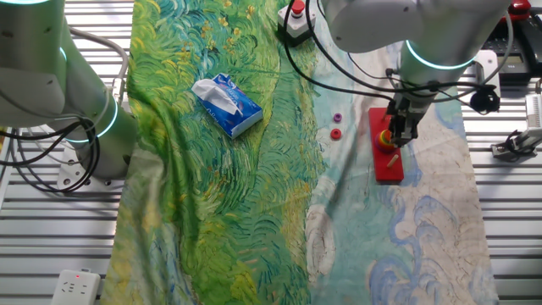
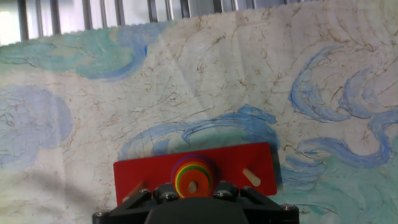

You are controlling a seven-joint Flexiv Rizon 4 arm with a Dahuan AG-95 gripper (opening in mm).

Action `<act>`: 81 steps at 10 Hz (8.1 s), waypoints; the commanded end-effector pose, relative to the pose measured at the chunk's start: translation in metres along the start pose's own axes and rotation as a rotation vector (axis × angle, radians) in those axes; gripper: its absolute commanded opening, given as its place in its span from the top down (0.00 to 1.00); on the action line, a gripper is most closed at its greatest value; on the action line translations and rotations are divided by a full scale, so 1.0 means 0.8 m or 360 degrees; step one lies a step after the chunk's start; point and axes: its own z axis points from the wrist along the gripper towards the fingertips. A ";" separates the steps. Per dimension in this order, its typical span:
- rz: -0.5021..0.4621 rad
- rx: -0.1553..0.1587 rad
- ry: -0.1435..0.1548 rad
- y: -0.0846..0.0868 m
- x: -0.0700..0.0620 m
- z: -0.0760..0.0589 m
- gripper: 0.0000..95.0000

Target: Take out one Hanoi block and throw it aside

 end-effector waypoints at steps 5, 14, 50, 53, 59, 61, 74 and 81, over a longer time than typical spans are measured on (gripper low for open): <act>0.0013 -0.0004 -0.0016 0.001 0.003 0.003 0.80; 0.0015 -0.0001 -0.0017 0.002 0.003 0.003 0.60; -0.0006 0.0016 0.0135 0.001 0.002 0.002 0.60; -0.0002 0.0015 0.0136 0.001 0.003 0.005 0.60; 0.0005 0.0005 0.0120 0.007 0.006 0.019 0.60; 0.0003 0.0004 0.0121 0.008 0.006 0.018 0.60; 0.0035 0.0003 0.0136 0.008 0.007 0.012 1.00; 0.0036 0.0015 0.0191 0.012 0.006 -0.036 1.00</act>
